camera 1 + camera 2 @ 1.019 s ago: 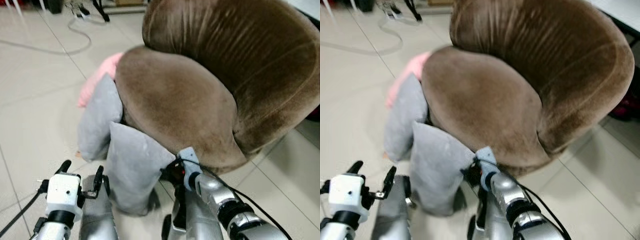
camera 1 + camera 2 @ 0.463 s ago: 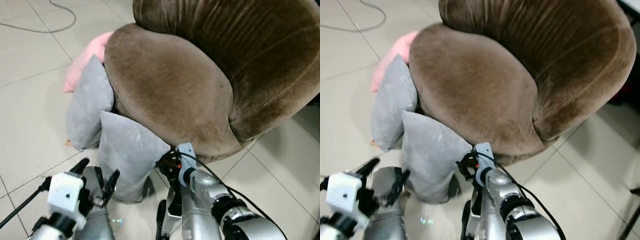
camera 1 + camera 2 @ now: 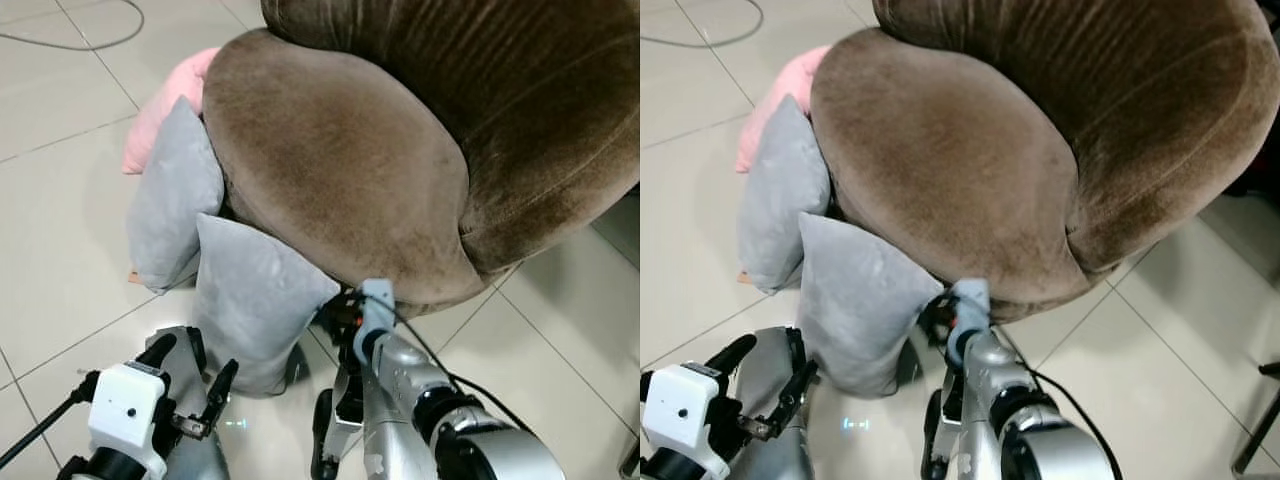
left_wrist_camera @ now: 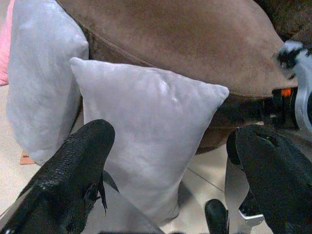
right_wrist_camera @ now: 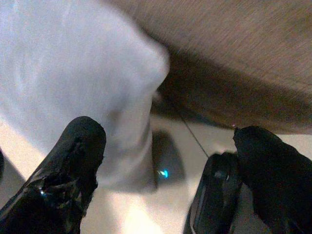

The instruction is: Move the pillow to the sofa from floor

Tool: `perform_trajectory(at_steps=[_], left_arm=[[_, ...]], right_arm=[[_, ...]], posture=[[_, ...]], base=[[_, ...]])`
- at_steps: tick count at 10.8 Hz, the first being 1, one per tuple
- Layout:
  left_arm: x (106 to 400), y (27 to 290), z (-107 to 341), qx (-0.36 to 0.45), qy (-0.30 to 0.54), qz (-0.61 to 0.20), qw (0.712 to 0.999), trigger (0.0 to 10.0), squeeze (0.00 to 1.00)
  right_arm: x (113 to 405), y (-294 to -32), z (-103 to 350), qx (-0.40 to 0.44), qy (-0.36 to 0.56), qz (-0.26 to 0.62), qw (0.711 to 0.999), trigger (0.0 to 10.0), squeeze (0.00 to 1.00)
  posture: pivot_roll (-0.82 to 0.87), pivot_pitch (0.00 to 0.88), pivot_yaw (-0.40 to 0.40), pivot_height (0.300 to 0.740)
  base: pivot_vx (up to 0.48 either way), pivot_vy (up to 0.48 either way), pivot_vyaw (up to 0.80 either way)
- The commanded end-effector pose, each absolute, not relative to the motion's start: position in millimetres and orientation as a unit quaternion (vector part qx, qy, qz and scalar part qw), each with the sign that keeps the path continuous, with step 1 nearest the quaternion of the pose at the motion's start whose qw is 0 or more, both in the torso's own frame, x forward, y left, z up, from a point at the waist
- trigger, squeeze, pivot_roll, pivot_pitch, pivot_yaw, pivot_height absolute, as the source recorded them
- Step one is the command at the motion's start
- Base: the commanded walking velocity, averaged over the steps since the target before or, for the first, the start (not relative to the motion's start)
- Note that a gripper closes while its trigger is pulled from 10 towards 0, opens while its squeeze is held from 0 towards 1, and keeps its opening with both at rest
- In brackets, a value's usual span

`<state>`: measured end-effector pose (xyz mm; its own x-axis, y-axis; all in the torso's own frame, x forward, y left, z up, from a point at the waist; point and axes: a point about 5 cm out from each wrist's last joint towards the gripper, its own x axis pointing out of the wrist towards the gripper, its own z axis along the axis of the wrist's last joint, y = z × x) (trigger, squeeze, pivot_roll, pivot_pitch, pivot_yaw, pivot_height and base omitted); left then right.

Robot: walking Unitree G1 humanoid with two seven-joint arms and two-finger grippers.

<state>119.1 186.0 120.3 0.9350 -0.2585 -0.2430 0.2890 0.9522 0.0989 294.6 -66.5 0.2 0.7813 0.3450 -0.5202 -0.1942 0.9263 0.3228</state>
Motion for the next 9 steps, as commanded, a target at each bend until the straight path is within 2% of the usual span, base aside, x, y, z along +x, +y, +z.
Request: perform_trajectory(at_steps=[1,3,5,8,9], left_arm=[[112,183,120,0.066,0.12,-0.141,0.98,10.0,0.0],[114,185,121,0.072,0.116,-0.144,0.98,10.0,0.0],[116,191,127,0.079,0.111,-0.151,0.979,10.0,0.0],[122,203,139,0.092,0.097,-0.147,0.98,10.0,0.0],[122,206,142,0.094,0.097,-0.147,0.98,10.0,0.0]], right_arm=[[296,-80,-2,0.156,0.293,0.117,0.936,10.0,0.0],[308,-94,12,0.197,0.244,0.135,0.94,10.0,0.0],[315,-93,21,0.202,0.223,0.16,0.94,10.0,0.0],[325,-72,42,0.203,0.177,0.216,0.939,10.0,0.0],[323,-58,49,0.169,0.153,0.279,0.933,10.0,0.0]], posture=[[0.23,0.282,-0.232,0.55],[0.24,0.272,-0.212,0.55],[0.24,0.287,-0.189,0.55],[0.24,0.331,-0.194,0.55],[0.24,0.344,-0.198,0.55]], base=[[0.0,0.0,0.0],[0.0,0.0,0.0],[0.0,0.0,0.0],[0.0,0.0,0.0],[0.0,0.0,0.0]])
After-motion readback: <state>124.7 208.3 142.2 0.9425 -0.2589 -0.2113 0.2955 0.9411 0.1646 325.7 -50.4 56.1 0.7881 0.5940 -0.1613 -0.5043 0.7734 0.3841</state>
